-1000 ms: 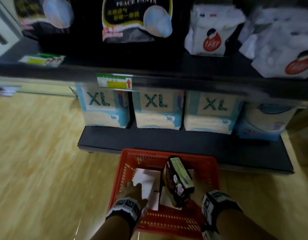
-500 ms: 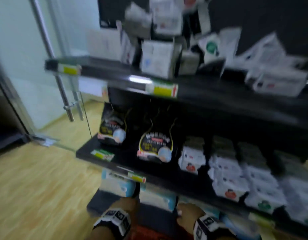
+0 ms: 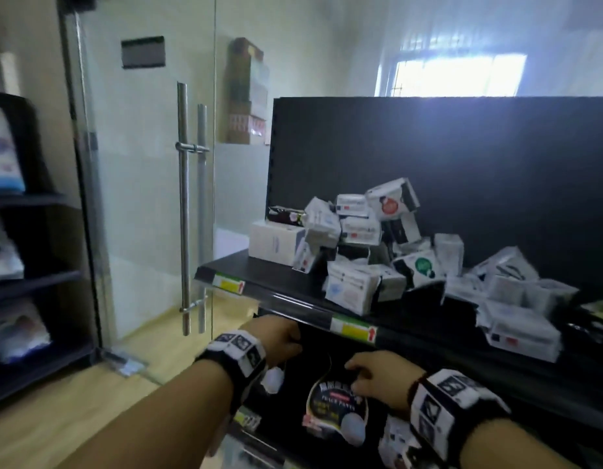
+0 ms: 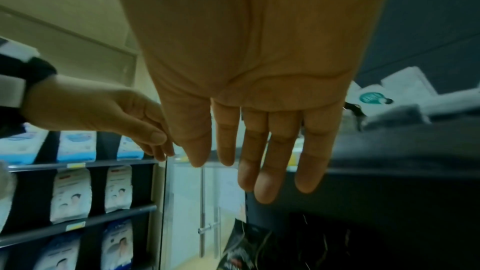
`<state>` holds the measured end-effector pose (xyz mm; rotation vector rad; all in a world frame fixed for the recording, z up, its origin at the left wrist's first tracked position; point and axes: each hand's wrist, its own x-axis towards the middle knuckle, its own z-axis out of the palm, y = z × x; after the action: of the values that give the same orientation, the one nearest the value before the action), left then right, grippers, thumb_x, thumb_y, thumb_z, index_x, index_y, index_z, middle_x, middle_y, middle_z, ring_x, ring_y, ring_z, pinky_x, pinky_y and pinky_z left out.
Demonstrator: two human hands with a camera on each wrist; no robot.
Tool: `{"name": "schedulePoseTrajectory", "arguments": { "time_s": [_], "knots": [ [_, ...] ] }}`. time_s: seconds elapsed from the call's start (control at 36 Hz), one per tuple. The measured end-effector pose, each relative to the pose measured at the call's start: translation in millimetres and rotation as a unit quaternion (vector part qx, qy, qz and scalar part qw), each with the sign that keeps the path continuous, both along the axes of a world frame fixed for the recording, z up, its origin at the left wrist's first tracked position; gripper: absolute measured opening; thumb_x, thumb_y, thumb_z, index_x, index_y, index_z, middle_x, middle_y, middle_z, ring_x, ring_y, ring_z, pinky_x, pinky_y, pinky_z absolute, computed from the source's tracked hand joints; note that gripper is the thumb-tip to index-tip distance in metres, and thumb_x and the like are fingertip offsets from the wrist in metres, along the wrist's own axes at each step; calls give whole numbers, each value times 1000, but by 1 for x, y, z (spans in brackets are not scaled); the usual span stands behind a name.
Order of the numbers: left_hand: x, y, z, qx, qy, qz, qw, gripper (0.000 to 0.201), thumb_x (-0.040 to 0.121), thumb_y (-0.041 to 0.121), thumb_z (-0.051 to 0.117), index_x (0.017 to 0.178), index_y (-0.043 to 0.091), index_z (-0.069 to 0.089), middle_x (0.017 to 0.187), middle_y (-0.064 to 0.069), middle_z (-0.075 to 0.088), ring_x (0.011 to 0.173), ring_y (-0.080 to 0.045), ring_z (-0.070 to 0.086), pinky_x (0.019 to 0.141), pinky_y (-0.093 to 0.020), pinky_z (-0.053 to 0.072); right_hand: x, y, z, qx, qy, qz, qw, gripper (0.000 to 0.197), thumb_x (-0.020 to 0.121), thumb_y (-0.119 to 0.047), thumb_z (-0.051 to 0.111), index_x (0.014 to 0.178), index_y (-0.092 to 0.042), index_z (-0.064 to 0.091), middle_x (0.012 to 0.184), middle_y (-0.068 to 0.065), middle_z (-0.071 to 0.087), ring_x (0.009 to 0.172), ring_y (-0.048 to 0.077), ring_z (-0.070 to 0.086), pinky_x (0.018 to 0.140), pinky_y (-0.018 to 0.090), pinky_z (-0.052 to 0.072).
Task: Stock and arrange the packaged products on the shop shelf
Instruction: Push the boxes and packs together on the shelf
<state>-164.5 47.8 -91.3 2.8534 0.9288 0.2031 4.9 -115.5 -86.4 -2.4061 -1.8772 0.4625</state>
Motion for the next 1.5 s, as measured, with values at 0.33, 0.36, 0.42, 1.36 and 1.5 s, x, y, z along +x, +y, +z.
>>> {"name": "schedulePoseTrajectory", "arguments": {
  "time_s": [0.33, 0.36, 0.42, 1.36, 1.5],
  "knots": [
    [-19, 154, 86, 64, -58, 19, 996, 22, 87, 41, 58, 103, 28, 66, 109, 3, 67, 98, -17, 60, 84, -28, 48, -48, 143, 94, 100, -34, 50, 993, 42, 93, -33, 57, 134, -24, 54, 130, -3, 59, 117, 15, 54, 92, 19, 38],
    [-18, 170, 93, 67, -67, 20, 995, 23, 87, 42, 59, 105, 29, 66, 111, 4, 66, 100, -16, 60, 86, -28, 47, -51, 160, 99, 100, -39, 49, 993, 42, 93, -34, 57, 134, -25, 54, 129, -3, 59, 117, 15, 54, 92, 19, 38],
    [-19, 200, 106, 66, -81, 21, 994, 25, 87, 44, 59, 107, 31, 65, 110, 5, 67, 99, -15, 61, 86, -27, 47, -56, 193, 109, 100, -52, 39, 993, 42, 92, -34, 57, 133, -25, 54, 128, -3, 59, 117, 17, 54, 94, 22, 39],
    [77, 443, 145, 144, -19, -28, 989, 27, 90, 41, 53, 109, 27, 64, 113, 1, 64, 99, -21, 61, 73, -24, 42, 43, 462, 96, -23, -165, -233, 958, 113, 58, -64, 79, 147, -15, 29, 155, 21, 16, 134, 46, 30, 106, 57, 35],
    [113, 452, 154, 165, 13, -47, 985, 35, 86, 41, 59, 113, 19, 62, 115, -6, 61, 103, -27, 59, 78, -29, 47, 30, 443, 107, -59, -186, -148, 970, 108, 59, -76, 69, 139, -10, 37, 147, 16, 34, 131, 36, 36, 108, 49, 30]
  ]
}}
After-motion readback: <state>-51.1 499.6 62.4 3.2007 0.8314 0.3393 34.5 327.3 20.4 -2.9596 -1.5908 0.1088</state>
